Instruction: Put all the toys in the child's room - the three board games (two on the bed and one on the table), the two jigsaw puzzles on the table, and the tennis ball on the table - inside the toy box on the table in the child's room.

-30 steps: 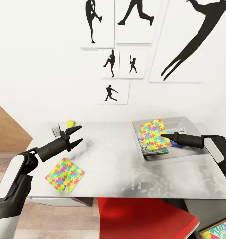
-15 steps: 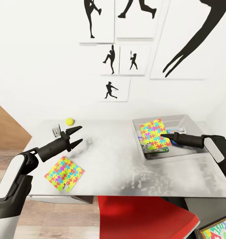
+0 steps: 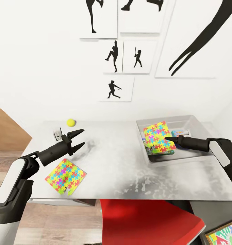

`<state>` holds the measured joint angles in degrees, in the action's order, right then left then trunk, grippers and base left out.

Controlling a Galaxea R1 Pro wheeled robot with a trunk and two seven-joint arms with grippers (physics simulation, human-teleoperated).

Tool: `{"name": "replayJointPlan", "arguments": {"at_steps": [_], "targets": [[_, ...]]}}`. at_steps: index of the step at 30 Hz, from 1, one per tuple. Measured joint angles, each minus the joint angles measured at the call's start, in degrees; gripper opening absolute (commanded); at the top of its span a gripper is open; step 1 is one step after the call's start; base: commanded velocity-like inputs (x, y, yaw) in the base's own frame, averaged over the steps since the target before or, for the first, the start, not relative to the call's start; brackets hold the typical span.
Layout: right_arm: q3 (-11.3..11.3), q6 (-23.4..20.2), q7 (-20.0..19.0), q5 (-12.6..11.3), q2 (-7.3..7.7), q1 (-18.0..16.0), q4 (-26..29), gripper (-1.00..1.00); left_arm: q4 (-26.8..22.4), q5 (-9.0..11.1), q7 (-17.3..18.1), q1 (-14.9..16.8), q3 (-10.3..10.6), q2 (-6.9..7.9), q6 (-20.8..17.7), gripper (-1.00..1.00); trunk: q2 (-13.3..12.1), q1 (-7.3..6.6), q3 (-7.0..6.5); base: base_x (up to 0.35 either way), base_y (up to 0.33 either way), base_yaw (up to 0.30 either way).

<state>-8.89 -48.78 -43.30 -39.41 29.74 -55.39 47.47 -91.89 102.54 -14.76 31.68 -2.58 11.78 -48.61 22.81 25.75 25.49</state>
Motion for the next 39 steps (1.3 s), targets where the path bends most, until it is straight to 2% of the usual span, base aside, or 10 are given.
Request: {"name": "replayJointPlan", "arguments": {"at_steps": [28,29,39], "targets": [[0.2,0.2,0.1,0.0,0.00,0.2,0.1,-1.00,0.0,0.0,-0.1,0.0,0.1,0.00,0.0,1.00,0.0,0.00,2.45,0.000,0.000,0.001],[0.2,0.3,0.1,-0.1,0.00,0.2,0.1,1.00,0.0,0.0,-0.1,0.0,0.1,0.00,0.0,1.00,0.0,0.00,2.47,0.000,0.000,0.002],[0.2,0.8,0.3,-0.1,0.00,0.2,0.1,1.00,0.0,0.0,-0.1,0.0,0.1,0.00,0.0,1.00,0.0,0.00,2.52,0.000,0.000,0.000]]}}
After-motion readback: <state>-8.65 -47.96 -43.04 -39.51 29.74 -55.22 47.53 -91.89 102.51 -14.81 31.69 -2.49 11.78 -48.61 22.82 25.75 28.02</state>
